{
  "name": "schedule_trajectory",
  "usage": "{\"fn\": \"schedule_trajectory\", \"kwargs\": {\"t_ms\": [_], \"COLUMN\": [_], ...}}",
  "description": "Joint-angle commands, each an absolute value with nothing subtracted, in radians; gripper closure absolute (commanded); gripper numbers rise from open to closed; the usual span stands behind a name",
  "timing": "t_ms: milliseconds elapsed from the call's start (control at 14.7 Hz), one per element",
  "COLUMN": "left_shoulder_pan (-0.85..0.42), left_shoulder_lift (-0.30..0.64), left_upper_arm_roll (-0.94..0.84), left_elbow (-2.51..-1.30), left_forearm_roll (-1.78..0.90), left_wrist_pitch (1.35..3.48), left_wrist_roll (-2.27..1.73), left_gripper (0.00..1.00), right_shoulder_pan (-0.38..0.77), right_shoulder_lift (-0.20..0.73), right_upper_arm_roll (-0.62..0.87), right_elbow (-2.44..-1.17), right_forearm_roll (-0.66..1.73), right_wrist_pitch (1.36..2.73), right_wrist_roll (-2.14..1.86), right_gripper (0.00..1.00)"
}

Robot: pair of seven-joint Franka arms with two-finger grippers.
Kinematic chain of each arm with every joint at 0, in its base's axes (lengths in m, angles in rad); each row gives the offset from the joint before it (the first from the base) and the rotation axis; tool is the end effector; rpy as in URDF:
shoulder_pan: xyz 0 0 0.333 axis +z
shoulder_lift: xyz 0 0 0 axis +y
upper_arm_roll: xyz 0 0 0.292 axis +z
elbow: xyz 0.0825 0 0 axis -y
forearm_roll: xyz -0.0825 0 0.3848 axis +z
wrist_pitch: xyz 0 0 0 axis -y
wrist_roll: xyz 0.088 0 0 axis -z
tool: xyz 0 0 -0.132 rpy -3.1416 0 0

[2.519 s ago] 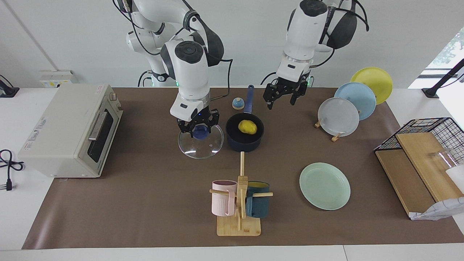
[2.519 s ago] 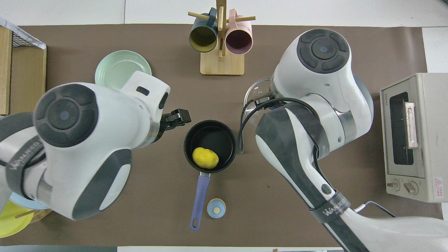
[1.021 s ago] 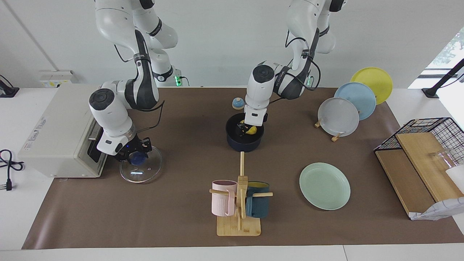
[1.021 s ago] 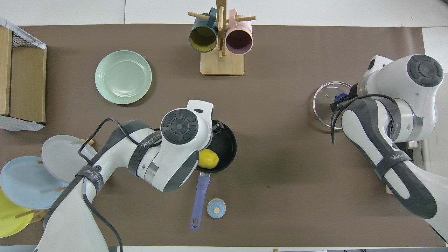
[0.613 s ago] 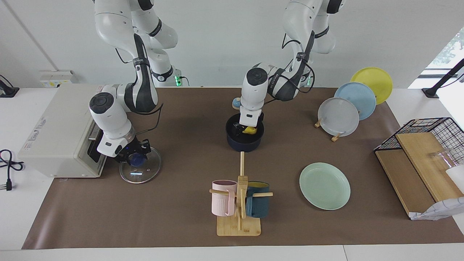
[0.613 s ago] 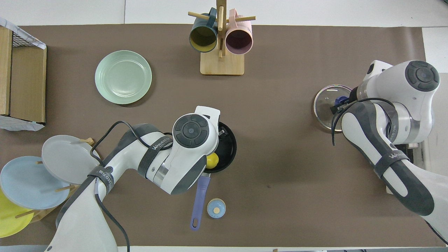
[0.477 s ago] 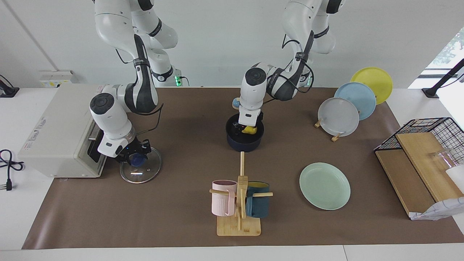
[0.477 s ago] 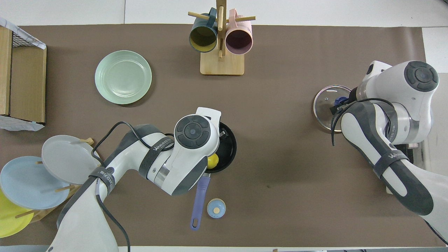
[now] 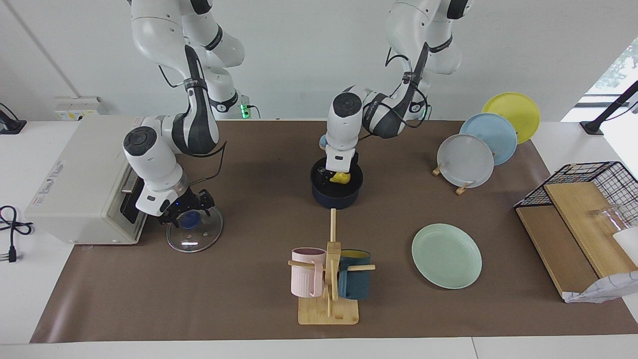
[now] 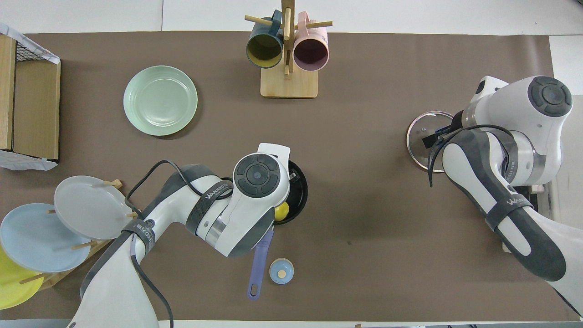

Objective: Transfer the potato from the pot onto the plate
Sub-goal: 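Set the lid down near the oven while the left gripper lowers, then close the left gripper on the yellow potato inside the pot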

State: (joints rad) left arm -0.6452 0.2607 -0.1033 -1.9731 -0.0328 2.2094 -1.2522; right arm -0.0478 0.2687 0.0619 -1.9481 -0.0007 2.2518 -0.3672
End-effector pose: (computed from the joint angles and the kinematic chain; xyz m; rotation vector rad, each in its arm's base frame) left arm 0.4345 -0.4048 0.2888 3.0234 0.8152 -0.0892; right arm 0.6065 0.0077 0.2983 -3.0756 -0.5903 -0.0591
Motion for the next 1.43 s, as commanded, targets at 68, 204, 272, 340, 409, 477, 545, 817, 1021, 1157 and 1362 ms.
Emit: {"fn": "schedule_trajectory", "kwargs": {"t_ms": [68,204,272,340,409,477,545,817,1021,1157,1362], "left_shoulder_pan": [-0.663,-0.663,-0.663,-0.664,-0.664,-0.664,-0.663,-0.660,-0.658,-0.657,-0.657], "left_shoulder_lift": [0.268,0.268,0.268,0.268,0.268,0.268,0.270,0.259,0.256,0.255,0.255], "left_upper_arm_roll": [-0.086,-0.084,-0.084,-0.084,-0.084,-0.084,-0.084,-0.084,-0.084,-0.084,-0.084], "left_elbow": [-1.986,-2.002,-2.006,-2.005,-2.006,-2.006,-2.005,-1.999,-2.002,-2.002,-2.000], "left_forearm_roll": [-0.044,-0.043,-0.041,-0.040,-0.038,-0.038,-0.038,-0.035,-0.037,-0.037,-0.035], "left_wrist_pitch": [2.240,2.261,2.264,2.273,2.290,2.293,2.290,2.261,2.252,2.241,2.238], "left_wrist_roll": [-1.252,-1.154,-1.137,-1.123,-1.120,-1.118,-1.115,-0.999,-0.969,-0.959,-0.957], "left_gripper": [0.00,0.00,0.00,0.00,0.00,0.00,0.00,0.01,0.01,0.04,0.18], "right_shoulder_pan": [-0.048,-0.031,-0.031,-0.031,-0.031,-0.031,-0.031,-0.028,-0.031,-0.028,-0.020], "right_shoulder_lift": [0.221,0.190,0.172,0.155,0.141,0.117,0.089,0.028,-0.017,-0.040,-0.032], "right_upper_arm_roll": [0.075,0.087,0.087,0.089,0.089,0.090,0.095,0.110,0.110,0.112,0.098], "right_elbow": [-1.872,-1.821,-1.798,-1.778,-1.766,-1.758,-1.753,-1.680,-1.674,-1.678,-1.678], "right_forearm_roll": [0.018,0.020,0.018,0.020,0.018,0.020,0.020,0.017,0.017,0.015,0.006], "right_wrist_pitch": [2.113,2.013,1.961,1.907,1.872,1.852,1.826,1.642,1.554,1.516,1.514], "right_wrist_roll": [-0.354,-0.312,-0.273,-0.243,-0.210,-0.177,-0.155,-0.117,-0.063,-0.052,-0.043], "right_gripper": [0.00,0.00,0.00,0.00,0.00,0.00,0.00,0.00,0.00,0.00,0.00]}}
